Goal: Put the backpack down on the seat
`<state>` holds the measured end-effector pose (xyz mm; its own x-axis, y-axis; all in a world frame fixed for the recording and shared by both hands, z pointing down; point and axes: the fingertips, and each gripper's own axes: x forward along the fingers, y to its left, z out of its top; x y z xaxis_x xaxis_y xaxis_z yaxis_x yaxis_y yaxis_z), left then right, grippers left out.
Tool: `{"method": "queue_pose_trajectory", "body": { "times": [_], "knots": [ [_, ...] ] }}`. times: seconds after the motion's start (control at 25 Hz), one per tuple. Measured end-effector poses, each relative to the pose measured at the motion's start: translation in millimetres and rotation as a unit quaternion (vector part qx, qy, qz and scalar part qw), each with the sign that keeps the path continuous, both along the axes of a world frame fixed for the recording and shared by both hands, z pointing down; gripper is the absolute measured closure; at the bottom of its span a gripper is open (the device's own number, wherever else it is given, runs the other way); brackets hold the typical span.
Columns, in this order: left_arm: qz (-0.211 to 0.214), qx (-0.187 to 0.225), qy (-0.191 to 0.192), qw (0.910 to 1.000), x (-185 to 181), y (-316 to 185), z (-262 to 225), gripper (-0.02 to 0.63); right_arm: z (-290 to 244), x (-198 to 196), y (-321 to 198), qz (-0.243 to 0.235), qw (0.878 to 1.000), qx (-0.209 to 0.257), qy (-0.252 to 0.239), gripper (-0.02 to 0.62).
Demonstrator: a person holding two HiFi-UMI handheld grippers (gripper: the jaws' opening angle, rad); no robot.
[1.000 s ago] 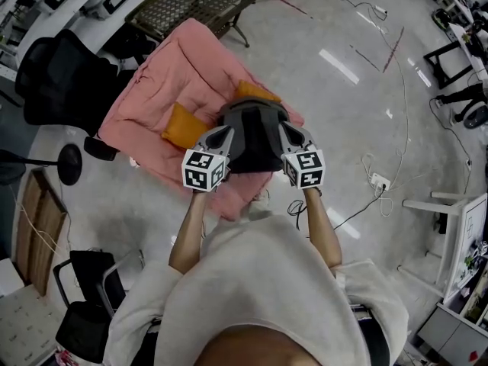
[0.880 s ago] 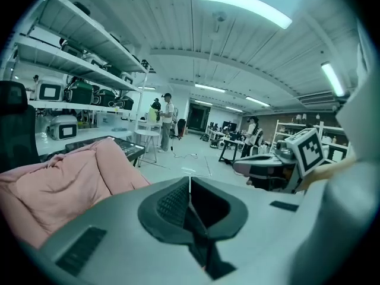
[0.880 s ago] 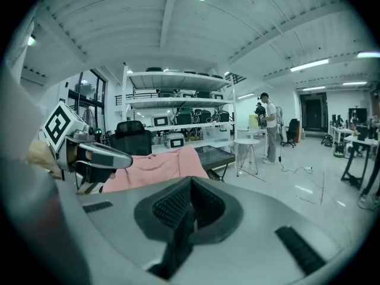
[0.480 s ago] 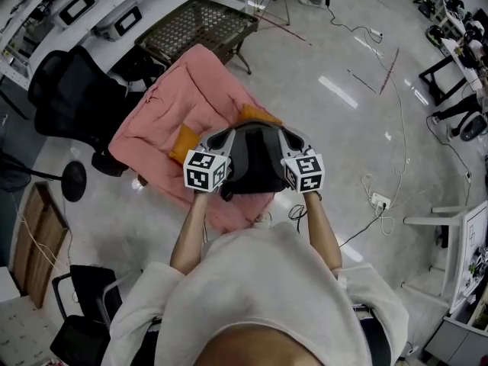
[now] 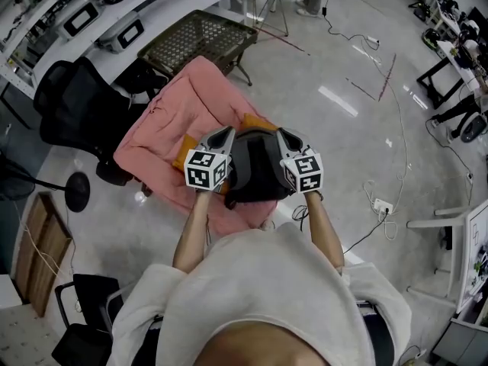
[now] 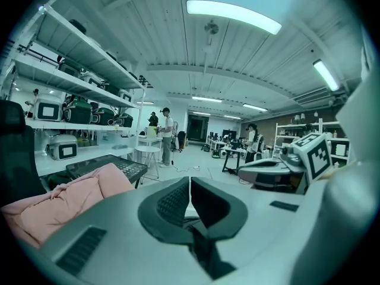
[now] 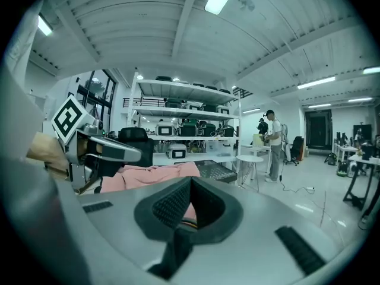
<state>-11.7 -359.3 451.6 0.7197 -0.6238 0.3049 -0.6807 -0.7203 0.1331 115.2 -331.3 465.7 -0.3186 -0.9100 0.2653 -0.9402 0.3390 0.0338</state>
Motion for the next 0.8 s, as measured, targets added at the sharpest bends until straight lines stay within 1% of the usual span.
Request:
{"method": "queue_pose_trajectory", "body": {
  "times": [0.28,0.8],
  "knots": [
    [0.001,-0.004,0.006,1.0,2.6,-2.4,-1.8,0.589,-2.5,-2.0,-0.6,-0.002,1.0,0.0,0.002,0.597],
    [0.007,-0.005,0.002,1.0,7.5,-2.0,3.6,0.589,3.1,2.0,0.2,0.002,1.0,-0.004,0.001,0.597]
  ]
}}
